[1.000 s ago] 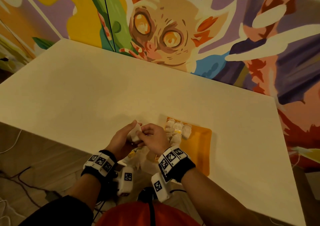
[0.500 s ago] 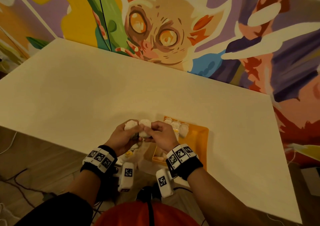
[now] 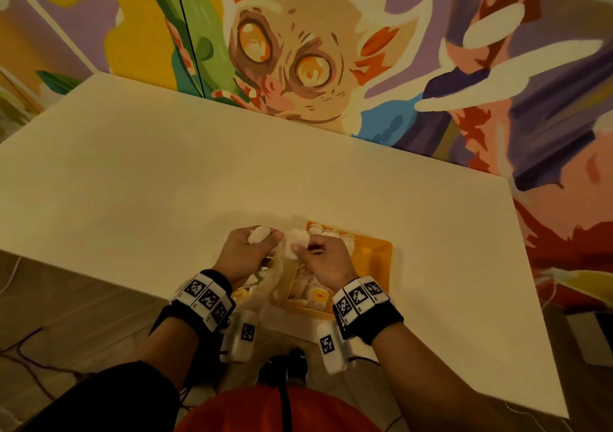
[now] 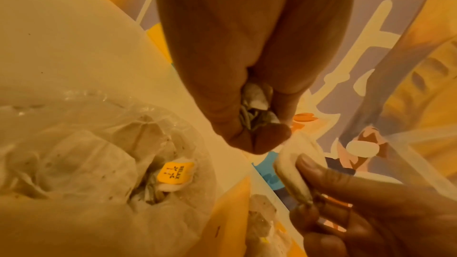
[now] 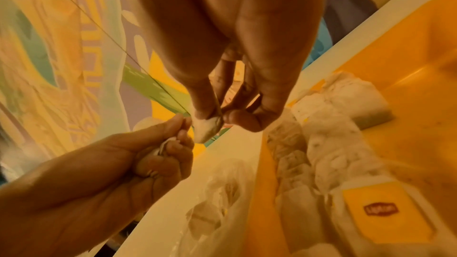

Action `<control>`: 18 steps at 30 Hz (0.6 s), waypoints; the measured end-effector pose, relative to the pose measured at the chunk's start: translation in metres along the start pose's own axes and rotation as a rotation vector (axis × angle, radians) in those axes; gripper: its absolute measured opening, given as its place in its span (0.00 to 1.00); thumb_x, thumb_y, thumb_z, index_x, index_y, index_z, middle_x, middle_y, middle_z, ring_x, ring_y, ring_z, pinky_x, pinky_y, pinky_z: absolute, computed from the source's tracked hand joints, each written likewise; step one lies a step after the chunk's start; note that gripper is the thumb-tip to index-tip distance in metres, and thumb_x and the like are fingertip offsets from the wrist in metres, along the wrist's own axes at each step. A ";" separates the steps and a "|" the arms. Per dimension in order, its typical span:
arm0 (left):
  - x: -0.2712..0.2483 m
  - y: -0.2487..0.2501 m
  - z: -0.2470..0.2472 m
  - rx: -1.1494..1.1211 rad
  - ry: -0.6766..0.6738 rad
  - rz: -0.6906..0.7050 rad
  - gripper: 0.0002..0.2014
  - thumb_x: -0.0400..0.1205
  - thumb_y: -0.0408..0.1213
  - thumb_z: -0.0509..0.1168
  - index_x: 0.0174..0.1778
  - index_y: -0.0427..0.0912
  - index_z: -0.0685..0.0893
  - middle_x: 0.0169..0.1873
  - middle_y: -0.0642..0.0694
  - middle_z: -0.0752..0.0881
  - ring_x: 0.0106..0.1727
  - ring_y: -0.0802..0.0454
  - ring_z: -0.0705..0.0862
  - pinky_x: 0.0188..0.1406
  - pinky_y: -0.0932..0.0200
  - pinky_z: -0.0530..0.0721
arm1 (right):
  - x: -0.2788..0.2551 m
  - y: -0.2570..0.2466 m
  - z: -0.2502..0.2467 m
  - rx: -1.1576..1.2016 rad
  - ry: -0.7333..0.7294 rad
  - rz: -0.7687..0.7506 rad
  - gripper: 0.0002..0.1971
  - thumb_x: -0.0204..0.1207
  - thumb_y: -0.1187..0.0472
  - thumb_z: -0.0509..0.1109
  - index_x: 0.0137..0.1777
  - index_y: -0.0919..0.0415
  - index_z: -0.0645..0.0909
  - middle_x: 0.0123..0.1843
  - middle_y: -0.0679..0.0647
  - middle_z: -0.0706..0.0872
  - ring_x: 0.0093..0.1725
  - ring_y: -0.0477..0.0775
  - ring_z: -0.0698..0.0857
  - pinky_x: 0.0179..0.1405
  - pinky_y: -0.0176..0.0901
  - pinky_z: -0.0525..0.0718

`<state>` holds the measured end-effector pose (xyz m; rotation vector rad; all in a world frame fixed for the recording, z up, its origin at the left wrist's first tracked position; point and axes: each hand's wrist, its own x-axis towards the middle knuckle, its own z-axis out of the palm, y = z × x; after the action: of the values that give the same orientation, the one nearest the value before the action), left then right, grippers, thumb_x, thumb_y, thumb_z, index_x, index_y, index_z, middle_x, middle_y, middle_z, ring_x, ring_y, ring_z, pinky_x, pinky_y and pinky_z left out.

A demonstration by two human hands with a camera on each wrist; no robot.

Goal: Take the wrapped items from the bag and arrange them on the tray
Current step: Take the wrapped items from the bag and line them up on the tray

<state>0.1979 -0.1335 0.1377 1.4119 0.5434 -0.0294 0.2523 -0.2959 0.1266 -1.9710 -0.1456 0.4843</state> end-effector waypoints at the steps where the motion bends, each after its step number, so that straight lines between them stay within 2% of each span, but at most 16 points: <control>1: 0.000 -0.001 0.001 -0.004 0.003 -0.016 0.08 0.81 0.34 0.71 0.46 0.30 0.87 0.33 0.40 0.83 0.32 0.46 0.80 0.32 0.52 0.80 | 0.002 0.003 -0.005 -0.023 0.034 -0.001 0.08 0.75 0.54 0.76 0.41 0.59 0.89 0.39 0.51 0.91 0.40 0.50 0.88 0.45 0.49 0.87; 3: -0.001 -0.001 0.003 0.007 -0.020 -0.041 0.06 0.81 0.30 0.70 0.46 0.29 0.86 0.35 0.39 0.85 0.32 0.45 0.83 0.30 0.53 0.84 | 0.007 0.010 -0.018 -0.050 0.109 0.002 0.05 0.75 0.56 0.76 0.43 0.56 0.89 0.39 0.48 0.89 0.39 0.47 0.86 0.43 0.44 0.84; 6: -0.003 -0.003 0.008 0.100 -0.052 -0.057 0.03 0.81 0.27 0.68 0.45 0.31 0.86 0.33 0.39 0.85 0.29 0.47 0.82 0.23 0.57 0.82 | 0.014 0.020 -0.040 -0.163 0.214 0.041 0.04 0.75 0.57 0.76 0.43 0.56 0.87 0.39 0.50 0.88 0.43 0.50 0.86 0.46 0.43 0.84; 7: -0.002 -0.005 0.010 0.180 -0.053 -0.058 0.03 0.81 0.28 0.68 0.44 0.32 0.86 0.32 0.40 0.84 0.27 0.49 0.81 0.22 0.58 0.81 | 0.016 0.022 -0.047 -0.213 0.232 0.068 0.05 0.75 0.57 0.76 0.42 0.58 0.87 0.38 0.51 0.87 0.41 0.51 0.85 0.43 0.42 0.84; 9: 0.001 -0.011 0.013 0.402 -0.057 -0.054 0.06 0.81 0.35 0.69 0.43 0.37 0.86 0.30 0.43 0.84 0.25 0.50 0.80 0.22 0.58 0.80 | 0.018 0.025 -0.059 -0.339 0.257 0.154 0.10 0.75 0.57 0.75 0.36 0.60 0.84 0.31 0.50 0.83 0.32 0.48 0.80 0.31 0.35 0.77; 11: 0.002 -0.015 0.016 0.729 -0.070 -0.001 0.09 0.79 0.45 0.69 0.40 0.44 0.86 0.34 0.47 0.87 0.32 0.51 0.84 0.32 0.55 0.84 | 0.021 0.030 -0.065 -0.415 0.250 0.247 0.17 0.76 0.57 0.74 0.27 0.58 0.75 0.25 0.49 0.76 0.25 0.46 0.75 0.21 0.32 0.69; 12: 0.003 -0.017 0.017 0.882 -0.073 0.034 0.10 0.79 0.49 0.68 0.39 0.46 0.86 0.36 0.49 0.88 0.37 0.51 0.85 0.38 0.55 0.84 | 0.025 0.035 -0.065 -0.435 0.245 0.288 0.20 0.75 0.59 0.74 0.24 0.57 0.72 0.23 0.50 0.75 0.25 0.49 0.77 0.21 0.34 0.71; 13: 0.002 -0.017 0.019 0.978 -0.083 0.054 0.11 0.79 0.50 0.68 0.39 0.46 0.85 0.38 0.49 0.87 0.39 0.51 0.84 0.38 0.57 0.82 | 0.027 0.038 -0.065 -0.447 0.228 0.319 0.21 0.75 0.60 0.74 0.23 0.58 0.72 0.23 0.52 0.76 0.26 0.54 0.80 0.22 0.36 0.75; 15: -0.001 -0.018 0.024 1.131 -0.112 0.073 0.15 0.81 0.51 0.66 0.34 0.45 0.81 0.33 0.50 0.82 0.36 0.53 0.80 0.27 0.62 0.71 | 0.029 0.042 -0.061 -0.501 0.181 0.358 0.17 0.75 0.61 0.74 0.26 0.63 0.78 0.28 0.60 0.85 0.31 0.59 0.87 0.30 0.46 0.87; 16: -0.002 -0.019 0.027 1.192 -0.130 0.082 0.17 0.82 0.51 0.65 0.31 0.46 0.78 0.31 0.51 0.79 0.36 0.52 0.80 0.25 0.63 0.67 | 0.031 0.042 -0.059 -0.529 0.156 0.385 0.14 0.75 0.61 0.74 0.29 0.65 0.81 0.33 0.63 0.88 0.32 0.59 0.87 0.35 0.52 0.89; 17: -0.003 -0.020 0.028 1.213 -0.141 0.081 0.17 0.82 0.50 0.64 0.30 0.46 0.77 0.32 0.50 0.79 0.39 0.49 0.82 0.27 0.62 0.69 | 0.033 0.042 -0.057 -0.537 0.137 0.400 0.13 0.75 0.61 0.73 0.30 0.65 0.81 0.37 0.63 0.90 0.32 0.57 0.86 0.37 0.53 0.90; 18: -0.003 -0.020 0.029 1.215 -0.160 0.083 0.15 0.83 0.47 0.64 0.33 0.43 0.81 0.35 0.47 0.82 0.44 0.45 0.84 0.32 0.59 0.74 | 0.035 0.040 -0.055 -0.532 0.128 0.422 0.13 0.76 0.60 0.72 0.33 0.65 0.82 0.36 0.62 0.88 0.31 0.56 0.82 0.34 0.50 0.88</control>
<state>0.1983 -0.1656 0.1218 2.5792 0.3119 -0.4667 0.3020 -0.3486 0.1019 -2.5645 0.2550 0.6336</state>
